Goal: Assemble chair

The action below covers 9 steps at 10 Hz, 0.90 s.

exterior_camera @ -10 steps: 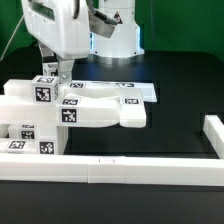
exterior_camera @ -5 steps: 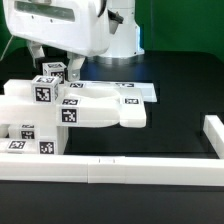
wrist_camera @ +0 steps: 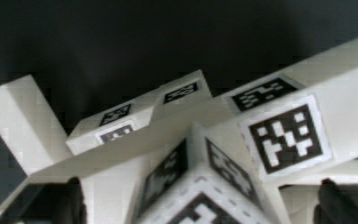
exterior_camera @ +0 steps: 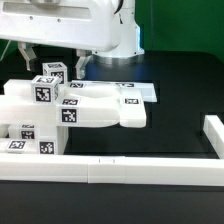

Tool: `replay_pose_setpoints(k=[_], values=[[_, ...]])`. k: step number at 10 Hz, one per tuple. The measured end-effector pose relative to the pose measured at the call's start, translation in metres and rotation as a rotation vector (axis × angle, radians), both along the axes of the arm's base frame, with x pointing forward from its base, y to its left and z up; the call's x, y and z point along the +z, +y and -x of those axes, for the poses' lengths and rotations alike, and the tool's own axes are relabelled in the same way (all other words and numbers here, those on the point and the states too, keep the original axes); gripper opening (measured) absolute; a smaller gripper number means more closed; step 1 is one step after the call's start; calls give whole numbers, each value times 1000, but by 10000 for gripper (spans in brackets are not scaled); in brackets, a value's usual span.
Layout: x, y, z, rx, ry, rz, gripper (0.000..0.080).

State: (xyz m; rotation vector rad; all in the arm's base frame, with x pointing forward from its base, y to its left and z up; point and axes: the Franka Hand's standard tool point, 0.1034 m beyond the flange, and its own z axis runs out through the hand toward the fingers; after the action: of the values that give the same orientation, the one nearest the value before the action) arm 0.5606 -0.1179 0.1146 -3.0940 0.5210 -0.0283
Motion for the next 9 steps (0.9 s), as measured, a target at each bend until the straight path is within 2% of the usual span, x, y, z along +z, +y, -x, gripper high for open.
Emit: replay_pose_setpoints(k=[6, 7, 8, 9], values=[[0, -2, 0, 328, 2, 17, 649], [0, -2, 0, 362, 2, 18, 554], [0, -2, 0, 385, 2, 18, 418], [0, -2, 0, 378, 3, 18, 418]])
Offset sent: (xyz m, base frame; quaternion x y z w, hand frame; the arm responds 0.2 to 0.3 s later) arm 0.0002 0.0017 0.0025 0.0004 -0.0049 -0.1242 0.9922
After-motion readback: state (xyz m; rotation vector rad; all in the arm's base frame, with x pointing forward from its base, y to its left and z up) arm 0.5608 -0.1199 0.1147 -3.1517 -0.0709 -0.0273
